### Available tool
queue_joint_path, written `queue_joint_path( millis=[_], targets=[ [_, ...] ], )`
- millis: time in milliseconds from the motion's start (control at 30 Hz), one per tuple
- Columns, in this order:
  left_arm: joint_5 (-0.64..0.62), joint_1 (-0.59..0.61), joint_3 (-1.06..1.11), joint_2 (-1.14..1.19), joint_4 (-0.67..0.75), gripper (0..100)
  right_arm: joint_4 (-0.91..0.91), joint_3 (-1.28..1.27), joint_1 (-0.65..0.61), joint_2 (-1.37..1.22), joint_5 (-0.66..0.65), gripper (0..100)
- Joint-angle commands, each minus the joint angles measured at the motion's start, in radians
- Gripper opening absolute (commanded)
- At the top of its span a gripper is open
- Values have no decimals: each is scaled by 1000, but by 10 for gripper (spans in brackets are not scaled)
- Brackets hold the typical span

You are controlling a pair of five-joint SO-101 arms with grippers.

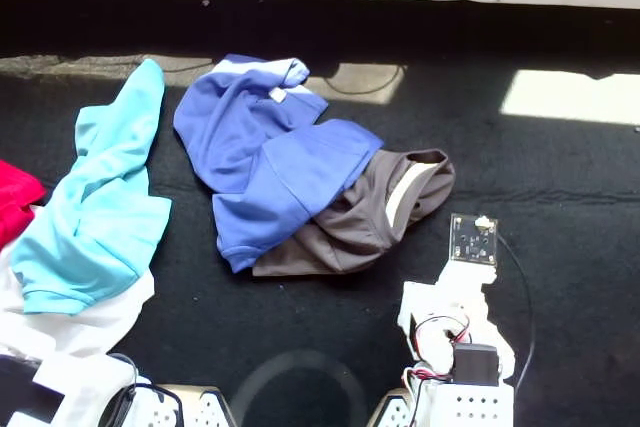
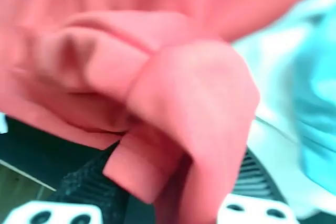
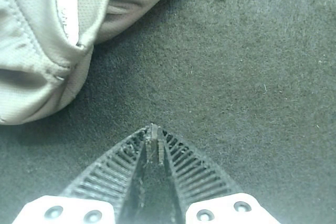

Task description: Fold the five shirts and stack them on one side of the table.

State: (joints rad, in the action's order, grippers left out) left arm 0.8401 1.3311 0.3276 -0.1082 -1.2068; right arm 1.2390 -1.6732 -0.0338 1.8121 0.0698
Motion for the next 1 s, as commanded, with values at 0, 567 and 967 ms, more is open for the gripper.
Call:
queue_joint_path(
  millis=[0, 567, 967],
  targets=[
    [-49, -71, -87, -12, -232, 245, 2, -130, -5, 4, 6, 7],
    [-138, -239, -512, -1, -531, 231, 2, -130, -5, 4, 6, 7],
    [-221, -438, -417, 113, -546, 232, 2, -130, -5, 4, 6, 7]
  ],
)
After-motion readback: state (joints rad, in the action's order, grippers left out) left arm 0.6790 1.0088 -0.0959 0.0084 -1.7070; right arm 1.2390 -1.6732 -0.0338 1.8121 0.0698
